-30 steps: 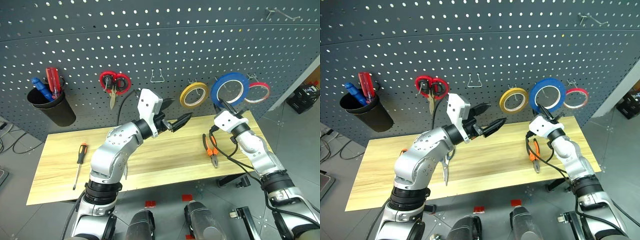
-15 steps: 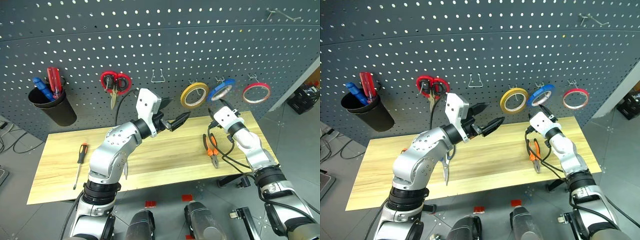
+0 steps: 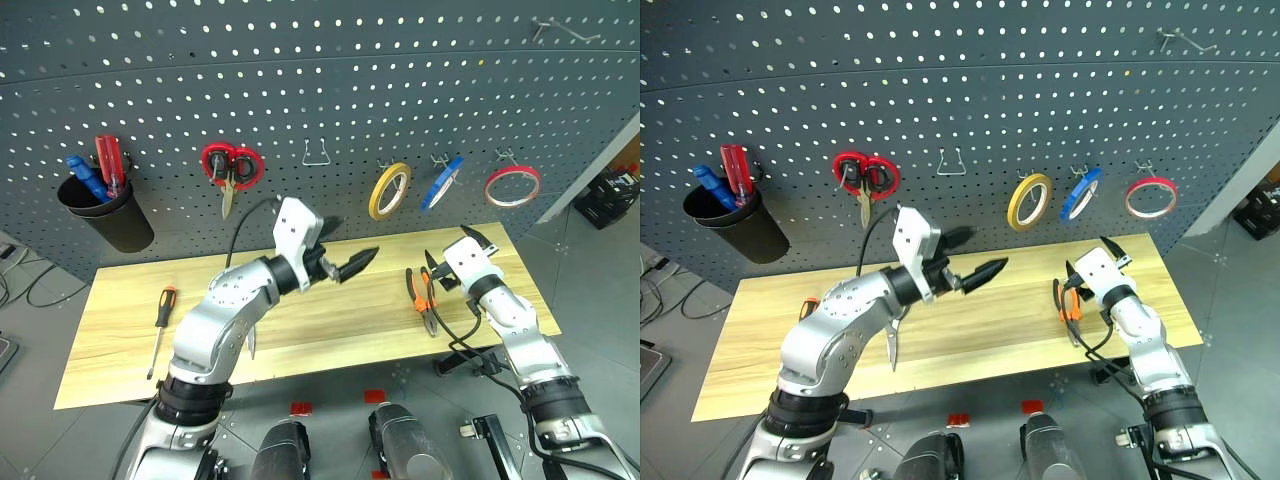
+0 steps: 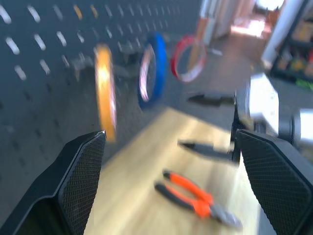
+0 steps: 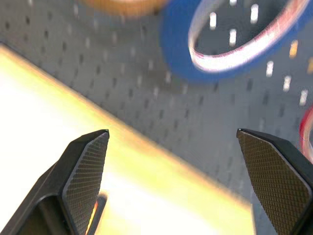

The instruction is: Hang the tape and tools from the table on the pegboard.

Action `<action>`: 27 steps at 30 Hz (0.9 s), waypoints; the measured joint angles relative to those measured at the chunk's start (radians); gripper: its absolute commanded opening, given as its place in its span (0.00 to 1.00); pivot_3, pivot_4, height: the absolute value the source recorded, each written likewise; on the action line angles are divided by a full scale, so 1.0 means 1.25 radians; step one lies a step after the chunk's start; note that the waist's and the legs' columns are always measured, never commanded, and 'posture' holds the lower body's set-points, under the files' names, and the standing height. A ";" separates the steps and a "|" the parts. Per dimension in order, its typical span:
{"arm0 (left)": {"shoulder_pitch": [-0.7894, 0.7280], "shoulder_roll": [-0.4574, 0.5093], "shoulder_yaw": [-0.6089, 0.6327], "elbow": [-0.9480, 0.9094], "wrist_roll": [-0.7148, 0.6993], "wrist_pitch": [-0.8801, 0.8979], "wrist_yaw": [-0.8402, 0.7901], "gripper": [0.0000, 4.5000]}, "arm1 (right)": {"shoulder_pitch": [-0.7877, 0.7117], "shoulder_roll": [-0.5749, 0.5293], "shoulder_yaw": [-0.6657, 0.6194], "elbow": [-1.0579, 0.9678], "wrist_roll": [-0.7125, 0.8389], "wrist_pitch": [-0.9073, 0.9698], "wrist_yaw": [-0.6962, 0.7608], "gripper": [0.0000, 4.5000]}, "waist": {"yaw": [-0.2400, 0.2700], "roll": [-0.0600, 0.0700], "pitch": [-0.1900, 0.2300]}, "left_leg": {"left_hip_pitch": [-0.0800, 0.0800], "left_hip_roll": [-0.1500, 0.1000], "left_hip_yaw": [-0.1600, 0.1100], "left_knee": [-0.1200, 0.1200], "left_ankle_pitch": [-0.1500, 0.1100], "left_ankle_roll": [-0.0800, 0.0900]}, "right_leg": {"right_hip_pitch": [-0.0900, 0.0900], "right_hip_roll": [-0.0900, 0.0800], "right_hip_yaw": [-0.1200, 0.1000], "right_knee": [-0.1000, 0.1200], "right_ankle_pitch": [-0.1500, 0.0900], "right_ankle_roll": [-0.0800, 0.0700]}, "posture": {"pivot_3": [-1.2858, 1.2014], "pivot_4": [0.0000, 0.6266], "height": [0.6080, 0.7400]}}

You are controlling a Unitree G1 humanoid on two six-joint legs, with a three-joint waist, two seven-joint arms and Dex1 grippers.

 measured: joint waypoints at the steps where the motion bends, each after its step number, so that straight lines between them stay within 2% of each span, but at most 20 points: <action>1: 0.015 0.014 -0.003 -0.003 0.000 -0.011 -0.013 1.00 | 0.000 0.000 -0.003 -0.039 0.008 0.052 0.012 0.99 | 0.001 0.000 0.000 | 0.000 0.000 0.000 0.000 0.000 0.000 | 0.000 0.000 0.000 0.000 0.000 0.000 | 0.43 0.36 1.00; 5: 0.106 0.088 -0.015 -0.004 0.025 -0.063 -0.069 1.00 | -0.024 0.007 -0.010 -0.150 0.046 0.339 0.066 0.99 | 0.000 0.001 0.001 | 0.002 0.000 0.000 0.000 -0.003 0.005 | 0.001 0.000 0.001 -0.001 0.000 0.000 | 0.43 0.41 1.00; 9: 0.164 0.135 -0.046 0.002 0.064 -0.123 -0.122 1.00 | -0.059 0.084 -0.034 -0.175 0.097 0.655 0.059 0.99 | 0.012 0.002 0.007 | 0.002 -0.001 -0.001 0.001 -0.004 0.007 | 0.002 -0.001 0.000 -0.001 0.000 0.000 | 0.43 0.47 1.00; 14: 0.185 0.155 -0.069 0.001 0.100 -0.170 -0.141 1.00 | -0.098 0.130 -0.043 -0.200 0.122 0.852 0.034 0.99 | 0.023 0.005 0.018 | 0.002 -0.002 -0.001 0.001 -0.006 0.010 | 0.002 -0.002 0.000 -0.002 0.000 -0.001 | 0.44 0.54 1.00; 18: 0.192 0.142 -0.078 -0.003 0.103 -0.166 -0.136 1.00 | -0.108 0.153 -0.044 -0.163 0.126 0.915 0.003 0.99 | 0.025 0.005 0.036 | 0.002 -0.002 -0.001 0.001 -0.006 0.010 | 0.002 -0.001 0.000 -0.002 0.000 -0.001 | 0.45 0.58 1.00; 23: 0.211 0.145 -0.064 -0.022 0.102 -0.154 -0.131 1.00 | -0.155 0.155 -0.092 -0.077 0.126 0.919 -0.047 0.99 | 0.023 0.005 0.059 | 0.002 -0.001 -0.001 0.001 -0.006 0.010 | 0.002 -0.002 0.000 -0.001 0.000 -0.001 | 0.46 0.61 1.00; 27: 0.224 0.150 -0.055 -0.039 0.102 -0.143 -0.117 1.00 | -0.192 0.158 -0.090 -0.020 0.126 0.886 -0.057 0.99 | 0.023 0.004 0.073 | 0.002 0.000 -0.001 0.001 -0.006 0.010 | 0.001 -0.002 0.000 -0.001 0.000 -0.001 | 0.47 0.63 1.00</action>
